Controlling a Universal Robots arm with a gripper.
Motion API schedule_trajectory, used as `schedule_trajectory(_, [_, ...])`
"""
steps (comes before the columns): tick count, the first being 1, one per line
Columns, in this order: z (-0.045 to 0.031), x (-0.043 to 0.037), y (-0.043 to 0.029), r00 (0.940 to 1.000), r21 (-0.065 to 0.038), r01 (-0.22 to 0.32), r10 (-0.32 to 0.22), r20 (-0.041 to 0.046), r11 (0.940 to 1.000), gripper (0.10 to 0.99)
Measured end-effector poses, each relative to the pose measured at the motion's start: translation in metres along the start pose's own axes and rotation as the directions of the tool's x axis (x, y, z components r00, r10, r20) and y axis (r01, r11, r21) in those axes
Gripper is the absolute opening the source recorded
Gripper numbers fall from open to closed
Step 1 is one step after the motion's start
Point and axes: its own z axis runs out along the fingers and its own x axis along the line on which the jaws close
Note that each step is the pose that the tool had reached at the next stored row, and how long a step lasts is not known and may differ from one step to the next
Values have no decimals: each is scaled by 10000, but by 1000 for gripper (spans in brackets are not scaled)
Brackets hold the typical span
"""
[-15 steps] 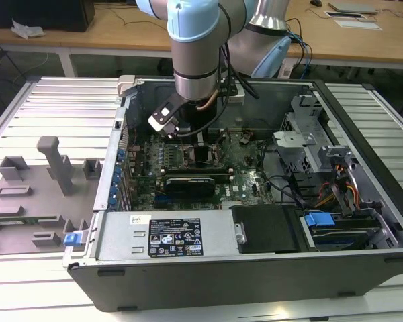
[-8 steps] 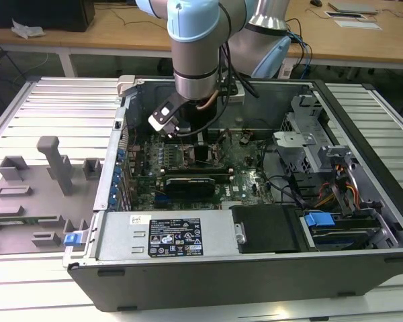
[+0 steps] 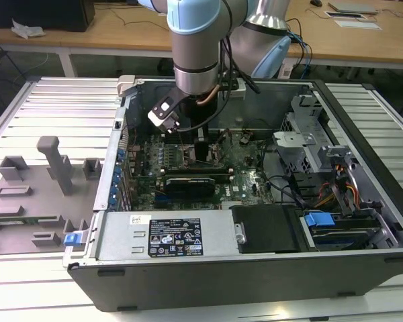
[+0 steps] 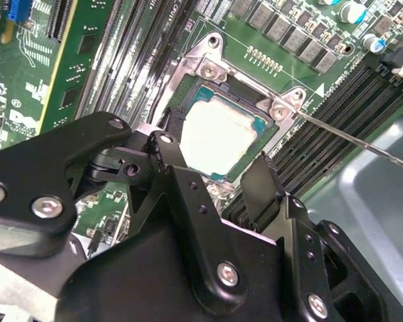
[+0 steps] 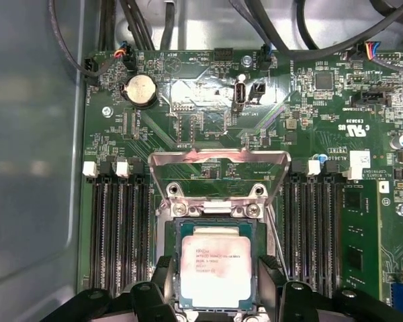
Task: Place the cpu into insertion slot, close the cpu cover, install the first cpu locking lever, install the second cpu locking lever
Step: 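Place the cpu into insertion slot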
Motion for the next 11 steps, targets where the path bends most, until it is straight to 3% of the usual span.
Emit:
schedule_trajectory(4, [-14, 0, 1, 10000, 0, 10, -10, 95, 10000, 600])
schedule_trajectory(6, [-14, 0, 1, 9999, 1, 13, -13, 124, 10000, 471])
schedule_trajectory(7, [-14, 0, 2, 9999, 1, 15, -15, 136, 10000, 353])
schedule_trajectory(8, [-14, 0, 2, 9999, 1, 15, -15, 145, 10000, 353])
schedule_trajectory(10, [-14, 0, 2, 9998, 1, 18, -18, 173, 10000, 231])
schedule_trajectory(11, [-14, 0, 2, 9998, 2, 19, -19, 182, 10000, 110])
